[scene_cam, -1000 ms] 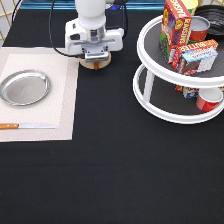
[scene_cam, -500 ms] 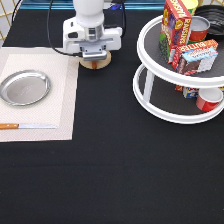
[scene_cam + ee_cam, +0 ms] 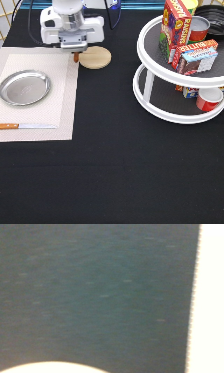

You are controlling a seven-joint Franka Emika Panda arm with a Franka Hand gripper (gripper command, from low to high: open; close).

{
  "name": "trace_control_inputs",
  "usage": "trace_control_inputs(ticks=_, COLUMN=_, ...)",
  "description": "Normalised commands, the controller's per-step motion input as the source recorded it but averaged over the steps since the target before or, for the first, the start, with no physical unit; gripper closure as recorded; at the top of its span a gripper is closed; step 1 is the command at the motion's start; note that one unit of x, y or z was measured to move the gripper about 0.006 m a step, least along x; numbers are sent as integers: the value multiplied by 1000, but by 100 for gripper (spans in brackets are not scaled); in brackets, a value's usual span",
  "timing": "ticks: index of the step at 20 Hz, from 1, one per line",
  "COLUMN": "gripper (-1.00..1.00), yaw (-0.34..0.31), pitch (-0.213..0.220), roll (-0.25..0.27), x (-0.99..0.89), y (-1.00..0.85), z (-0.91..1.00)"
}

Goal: Arrange plate and fork

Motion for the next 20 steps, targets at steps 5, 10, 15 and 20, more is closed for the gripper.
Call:
trace_control_inputs(ticks=5, gripper=100, yaw=-145, pitch=-17, roll=2, x=3, y=-557, z=227)
trace_control_inputs(ticks=10, gripper=100, yaw=-211, pitch=-23, roll=0, x=0, y=-413, z=232)
trace_control_inputs(ticks=15, gripper=100, yaw=-259, pitch=-33, roll=0, x=0, y=-287, z=164)
trace_control_inputs(ticks=20, gripper=100, yaw=-287, pitch=-16, roll=0, x=0, y=-216, z=70)
